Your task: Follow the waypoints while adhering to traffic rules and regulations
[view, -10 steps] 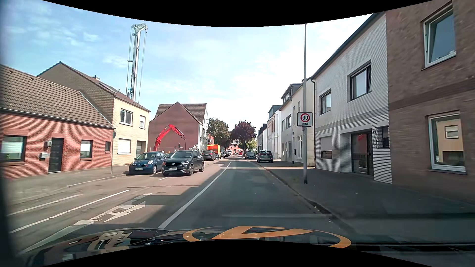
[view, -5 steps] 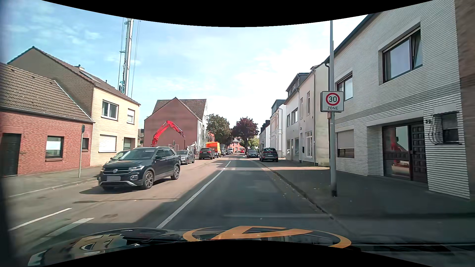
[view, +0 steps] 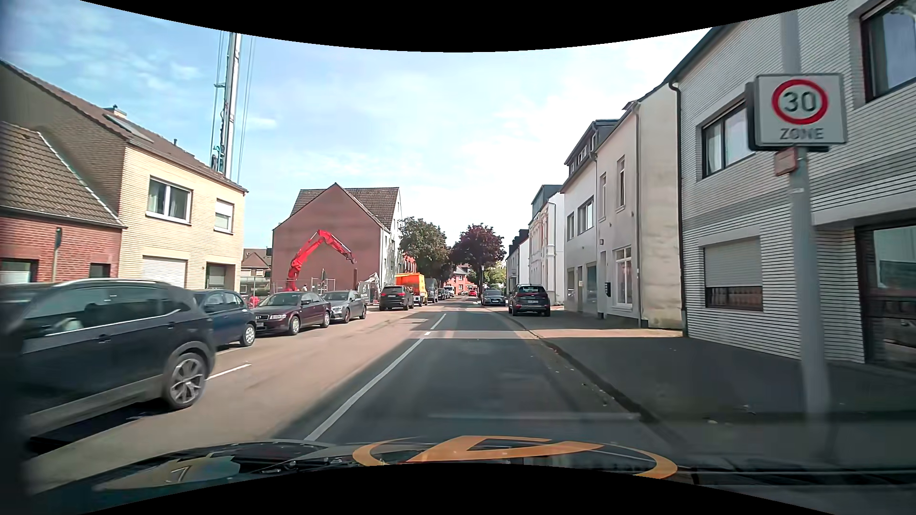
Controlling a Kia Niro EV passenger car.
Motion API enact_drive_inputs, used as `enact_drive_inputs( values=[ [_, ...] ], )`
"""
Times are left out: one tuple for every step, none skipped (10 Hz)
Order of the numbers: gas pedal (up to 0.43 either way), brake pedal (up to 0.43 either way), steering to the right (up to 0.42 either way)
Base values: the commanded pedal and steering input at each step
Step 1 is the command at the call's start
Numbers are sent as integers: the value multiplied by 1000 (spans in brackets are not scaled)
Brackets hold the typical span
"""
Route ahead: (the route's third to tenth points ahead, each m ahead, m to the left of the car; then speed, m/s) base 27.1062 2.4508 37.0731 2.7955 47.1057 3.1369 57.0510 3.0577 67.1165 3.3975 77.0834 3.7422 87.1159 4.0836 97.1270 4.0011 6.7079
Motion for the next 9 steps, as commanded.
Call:
enact_drive_inputs(
  values=[
    [130, 0, -17],
    [130, 0, -17],
    [130, 0, -18],
    [130, 0, -17],
    [118, 0, -18],
    [118, 0, -18],
    [118, 0, -18],
    [118, 0, -18],
    [110, 0, -18]
  ],
)
